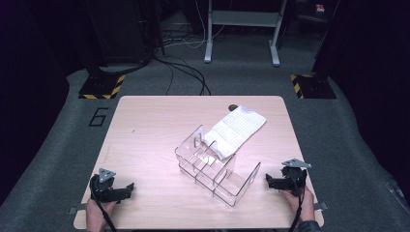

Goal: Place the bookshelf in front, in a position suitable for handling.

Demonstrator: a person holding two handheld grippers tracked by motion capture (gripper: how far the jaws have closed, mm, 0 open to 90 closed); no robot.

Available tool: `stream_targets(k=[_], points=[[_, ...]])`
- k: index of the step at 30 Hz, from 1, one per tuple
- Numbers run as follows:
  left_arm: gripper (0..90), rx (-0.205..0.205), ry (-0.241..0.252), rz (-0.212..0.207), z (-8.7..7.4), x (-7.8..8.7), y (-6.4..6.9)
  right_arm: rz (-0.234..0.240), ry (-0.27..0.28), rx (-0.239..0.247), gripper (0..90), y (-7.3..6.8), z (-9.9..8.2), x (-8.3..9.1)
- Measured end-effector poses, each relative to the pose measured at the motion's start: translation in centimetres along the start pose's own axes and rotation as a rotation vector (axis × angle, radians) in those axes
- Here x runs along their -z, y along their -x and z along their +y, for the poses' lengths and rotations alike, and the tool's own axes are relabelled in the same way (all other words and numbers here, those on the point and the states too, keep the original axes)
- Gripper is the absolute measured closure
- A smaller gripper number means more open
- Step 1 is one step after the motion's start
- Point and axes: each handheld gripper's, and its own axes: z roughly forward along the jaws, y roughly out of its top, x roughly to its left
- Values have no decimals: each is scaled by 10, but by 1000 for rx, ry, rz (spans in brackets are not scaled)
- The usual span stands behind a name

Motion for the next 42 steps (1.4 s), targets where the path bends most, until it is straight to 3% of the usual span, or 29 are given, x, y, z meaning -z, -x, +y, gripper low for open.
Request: stream_targets(k=[6,12,15,16,18,19,22,23,26,27,28,30,32,40,41,42], points=[[3,3,0,-2,0,0,0,8,4,1,0,1,-1,1],[3,4,1,-2,0,0,0,7,-35,1,0,2,2,2],[4,4,0,-2,0,0,0,44,-5,-13,10,4,2,5],[3,4,0,-2,0,0,0,66,-4,3,11,7,2,7],[4,4,1,-2,0,0,0,75,17,-20,14,7,2,10],[4,4,1,-2,0,0,0,118,36,-23,18,6,4,19],[4,4,1,-2,0,0,0,159,56,-4,23,3,6,27],[4,2,0,1,0,0,0,182,66,30,28,-7,9,36],[4,1,1,2,0,0,0,233,82,91,49,-16,14,48],[5,1,1,2,0,0,0,233,82,91,49,-16,14,48],[5,1,1,2,0,0,0,274,101,122,79,-24,17,55],[5,1,1,2,0,0,0,287,98,136,97,-27,17,59],[5,2,1,2,0,0,0,335,120,171,170,-36,20,64],[5,-1,2,2,0,0,0,401,157,225,432,-42,30,54],[5,-1,2,2,0,0,0,401,157,225,432,-42,30,54],[5,1,0,1,0,0,0,421,159,236,493,-43,32,51]])
